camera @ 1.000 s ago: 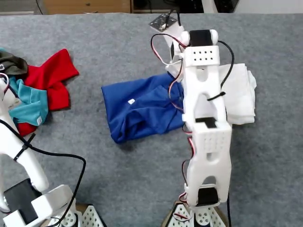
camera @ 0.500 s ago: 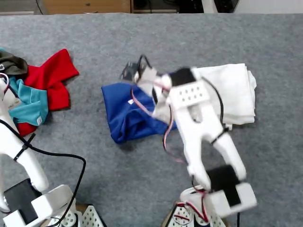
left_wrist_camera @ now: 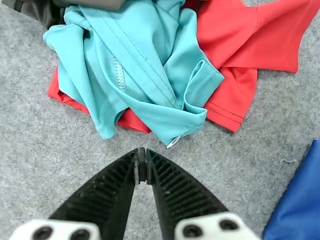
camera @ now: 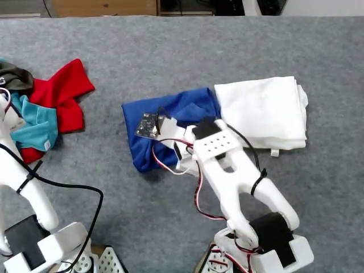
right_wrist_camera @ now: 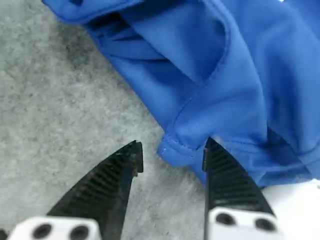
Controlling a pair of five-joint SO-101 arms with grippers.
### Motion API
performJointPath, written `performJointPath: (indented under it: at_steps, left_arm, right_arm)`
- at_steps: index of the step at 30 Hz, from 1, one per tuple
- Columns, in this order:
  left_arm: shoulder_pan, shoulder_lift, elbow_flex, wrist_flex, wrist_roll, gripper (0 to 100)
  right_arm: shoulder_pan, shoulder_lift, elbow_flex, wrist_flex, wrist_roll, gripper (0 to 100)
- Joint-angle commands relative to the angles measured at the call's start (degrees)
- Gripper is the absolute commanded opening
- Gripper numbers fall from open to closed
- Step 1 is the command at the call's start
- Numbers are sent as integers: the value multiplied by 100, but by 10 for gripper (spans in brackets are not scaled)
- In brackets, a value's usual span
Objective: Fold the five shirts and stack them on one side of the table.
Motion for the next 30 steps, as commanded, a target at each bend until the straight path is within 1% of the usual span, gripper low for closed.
performJointPath:
  at_steps: [1, 5, 7, 11, 12, 14, 20, 25, 30]
  left_arm:
    - [9, -154, -18, -35, -9, 19]
    - [9, -180, -18, -26, -26, 19]
    - [9, -189, -18, -26, -18, 19]
    - [18, -171, -18, -26, -9, 19]
    - [18, -163, -18, -26, -9, 19]
    - [18, -154, -18, -26, -9, 19]
    - [18, -154, -18, -26, -9, 19]
    - [18, -154, -18, -26, -9, 19]
    - [18, -154, -18, -26, -9, 19]
  right_arm:
    - [84, -136, 198, -519, 44, 199]
    - [505, 251, 154, -835, 44, 191]
    - [716, 409, -22, -809, 44, 142]
    - [1068, 462, -295, -791, 44, 8]
    - [1138, 462, -356, -791, 53, 0]
    - [1262, 462, -470, -791, 97, 16]
    - [1552, 462, -637, -782, 492, 16]
    - [1991, 453, -831, -607, 1046, 16]
    - [2413, 453, -1349, -352, 1266, 16]
